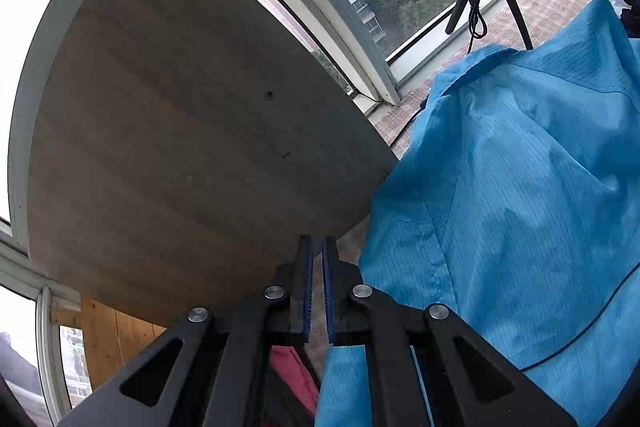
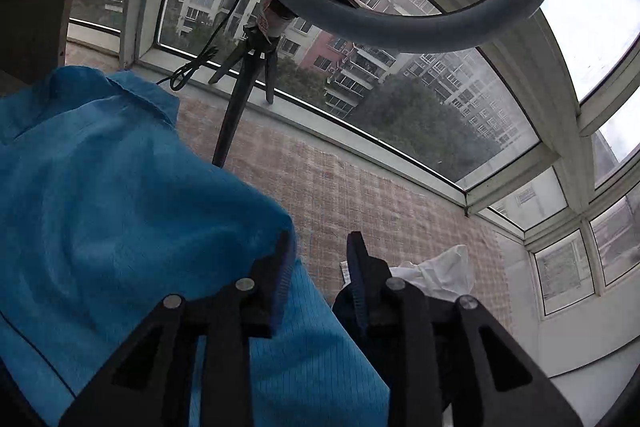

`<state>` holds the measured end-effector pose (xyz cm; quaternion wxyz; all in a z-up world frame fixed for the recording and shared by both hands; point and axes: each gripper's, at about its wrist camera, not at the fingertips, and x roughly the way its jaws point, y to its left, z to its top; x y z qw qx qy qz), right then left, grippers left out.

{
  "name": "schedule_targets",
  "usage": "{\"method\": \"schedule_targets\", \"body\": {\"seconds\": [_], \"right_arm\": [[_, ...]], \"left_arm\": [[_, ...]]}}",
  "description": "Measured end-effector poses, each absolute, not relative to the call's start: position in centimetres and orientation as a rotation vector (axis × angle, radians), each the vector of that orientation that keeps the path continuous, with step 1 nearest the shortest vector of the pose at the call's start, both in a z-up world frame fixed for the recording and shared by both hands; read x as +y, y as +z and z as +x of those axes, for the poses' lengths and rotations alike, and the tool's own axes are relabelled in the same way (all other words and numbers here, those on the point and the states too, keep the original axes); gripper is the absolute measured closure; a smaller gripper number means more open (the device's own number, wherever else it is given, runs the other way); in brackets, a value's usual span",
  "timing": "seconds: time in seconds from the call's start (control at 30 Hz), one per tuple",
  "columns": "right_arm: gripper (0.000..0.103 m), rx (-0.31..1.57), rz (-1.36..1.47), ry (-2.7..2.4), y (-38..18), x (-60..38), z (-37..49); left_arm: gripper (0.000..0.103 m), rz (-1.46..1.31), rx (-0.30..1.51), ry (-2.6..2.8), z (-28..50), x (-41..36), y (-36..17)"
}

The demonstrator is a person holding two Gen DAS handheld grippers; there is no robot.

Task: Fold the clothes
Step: 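Lift the coat high with both grippers and shake it out, then lower the coat onto the rug with both grippers, spreading it flat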

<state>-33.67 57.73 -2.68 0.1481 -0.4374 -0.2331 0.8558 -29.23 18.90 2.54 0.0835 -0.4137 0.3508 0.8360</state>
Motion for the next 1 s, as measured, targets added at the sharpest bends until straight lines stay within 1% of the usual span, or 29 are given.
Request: {"method": "schedule_targets", "body": {"seconds": [0.03, 0.1, 0.17, 0.23, 0.3, 0.37, 0.47, 0.57, 0.67, 0.7, 0.73, 0.77, 0.8, 0.83, 0.87, 0.93, 1.0], "right_arm": [[0.063, -0.652, -1.241, 2.472, -2.3, 58.1, -32.7], [0.050, -0.555, -1.245, 2.518, -1.3, 59.3, -30.7], [0.050, -0.435, -1.260, 2.570, -0.5, 60.5, -28.4], [0.050, -0.333, -1.268, 2.616, -0.5, 60.7, -25.1], [0.050, -0.218, -1.275, 2.662, -0.4, 60.9, -21.7], [0.050, -0.085, -1.281, 2.705, -0.8, 61.4, -18.6], [0.050, 0.114, -1.313, 2.734, -1.6, 62.0, -14.2], [0.050, 0.196, -1.341, 2.717, -2.5, 62.4, -11.0], [0.050, 0.179, -1.367, 2.679, -2.8, 62.5, -8.7], [0.050, 0.199, -1.380, 2.675, -2.9, 62.6, -8.2], [0.050, 0.219, -1.394, 2.671, -3.1, 62.7, -7.7], [0.050, 0.230, -1.403, 2.667, -3.2, 62.7, -7.3], [0.050, 0.227, -1.408, 2.663, -3.3, 62.7, -6.9], [0.050, 0.219, -1.409, 2.661, -3.4, 62.7, -6.4], [0.050, 0.202, -1.404, 2.661, -3.4, 62.7, -6.0], [0.050, 0.181, -1.401, 2.665, -3.4, 62.7, -5.4], [0.050, 0.180, -1.405, 2.660, -3.6, 62.9, -4.9]], "left_arm": [[0.089, -1.226, 1.010, 2.507, -28.9, 17.5, 3.7], [0.074, -1.218, 0.951, 2.511, -28.0, 15.5, 5.9], [0.073, -1.237, 0.917, 2.502, -25.8, 14.2, 6.7], [0.070, -1.287, 0.855, 2.483, -21.7, 12.4, 5.3], [0.062, -1.357, 0.777, 2.438, -17.6, 11.0, 2.9], [0.061, -1.442, 0.730, 2.372, -13.4, 10.3, -0.3], [0.060, -1.575, 0.683, 2.275, -9.3, 10.3, -6.2], [0.060, -1.644, 0.677, 2.258, -7.7, 10.5, -10.3], [0.060, -1.694, 0.636, 2.309, -7.8, 9.8, -11.9], [0.063, -1.712, 0.611, 2.324, -8.0, 9.5, -12.2], [0.069, -1.724, 0.586, 2.335, -8.2, 9.1, -12.3], [0.092, -1.734, 0.561, 2.343, -8.4, 8.7, -12.1], [0.096, -1.742, 0.543, 2.365, -8.5, 8.2, -11.7], [0.096, -1.737, 0.516, 2.395, -8.6, 7.6, -10.8], [0.099, -1.725, 0.479, 2.426, -8.7, 6.9, -9.7], [0.101, -1.681, 0.412, 2.493, -8.7, 5.7, -6.9], [0.101, -1.622, 0.397, 2.571, -9.0, 4.6, -3.2]]}}
